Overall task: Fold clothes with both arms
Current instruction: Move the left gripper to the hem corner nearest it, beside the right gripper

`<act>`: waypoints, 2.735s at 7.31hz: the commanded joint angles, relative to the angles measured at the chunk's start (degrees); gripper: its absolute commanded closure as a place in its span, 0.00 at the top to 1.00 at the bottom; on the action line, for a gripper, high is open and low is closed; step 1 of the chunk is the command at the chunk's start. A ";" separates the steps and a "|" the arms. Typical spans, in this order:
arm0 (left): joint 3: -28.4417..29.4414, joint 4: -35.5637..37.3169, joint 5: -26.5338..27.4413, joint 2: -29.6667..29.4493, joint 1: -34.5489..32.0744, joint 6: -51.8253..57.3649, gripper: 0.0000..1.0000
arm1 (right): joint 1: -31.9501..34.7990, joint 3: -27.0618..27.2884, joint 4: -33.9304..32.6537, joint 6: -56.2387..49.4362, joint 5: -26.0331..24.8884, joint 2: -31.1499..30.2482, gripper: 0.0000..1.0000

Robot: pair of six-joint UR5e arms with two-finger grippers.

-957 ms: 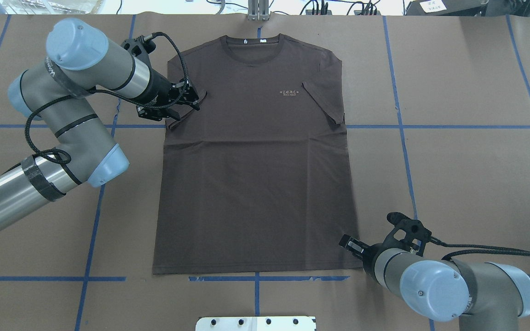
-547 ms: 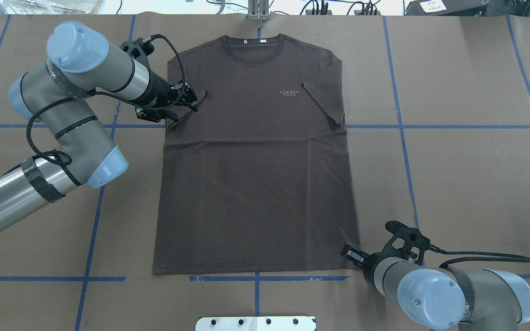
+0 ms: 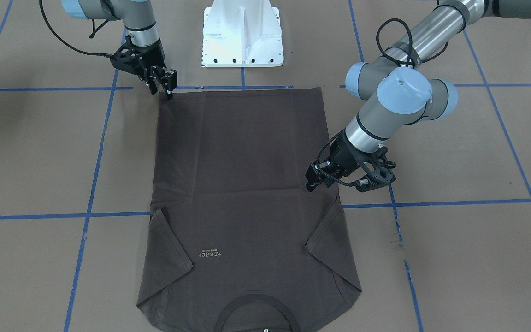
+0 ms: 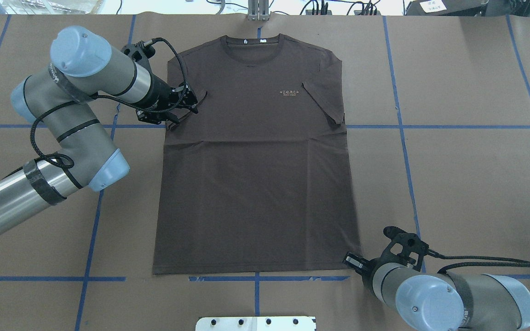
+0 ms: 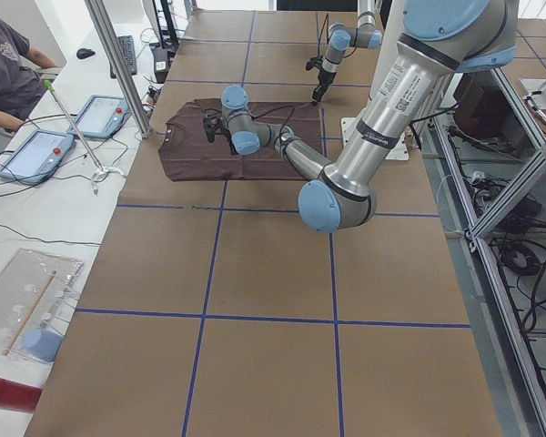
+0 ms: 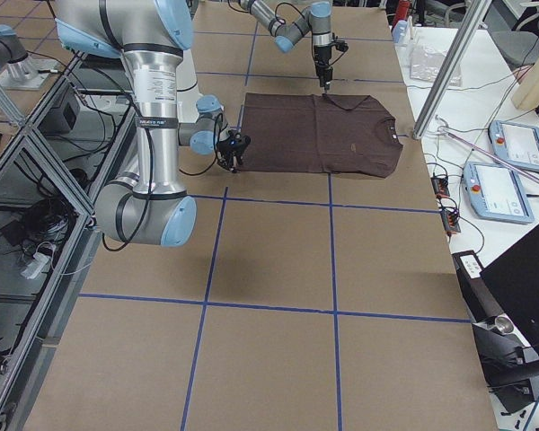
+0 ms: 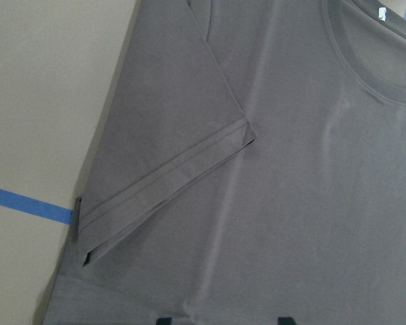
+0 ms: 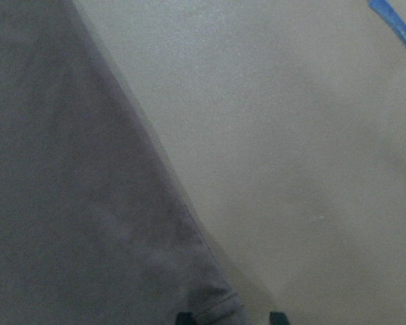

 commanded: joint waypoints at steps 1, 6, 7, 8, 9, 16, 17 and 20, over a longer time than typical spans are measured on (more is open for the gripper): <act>-0.05 0.00 0.05 0.01 0.01 0.06 0.61 | -0.13 0.05 0.00 0.00 0.00 -0.08 0.00; -13.52 1.40 16.24 9.88 10.33 -6.60 0.69 | 0.13 4.35 0.00 -0.17 -0.09 -0.17 0.00; -21.94 4.19 17.53 16.20 13.60 -9.32 0.69 | 0.22 4.62 0.00 -0.09 -0.09 -0.17 0.00; -27.85 4.91 21.80 22.79 18.51 -13.26 0.69 | 0.22 4.71 -0.09 -0.09 -0.01 -0.17 0.00; -29.13 4.92 27.85 26.16 24.39 -17.48 0.68 | 0.22 4.71 -0.09 -0.09 0.00 -0.26 0.00; -30.90 12.30 28.26 27.52 32.61 -21.65 0.53 | 0.13 4.36 -0.09 -0.17 0.00 -0.44 0.00; -30.99 12.30 28.26 27.52 32.79 -21.65 0.47 | 0.13 4.36 -0.09 -0.17 0.00 -0.35 0.00; -31.17 12.30 28.26 27.60 34.02 -21.74 0.46 | 0.13 4.36 0.00 -0.17 0.08 -0.35 0.00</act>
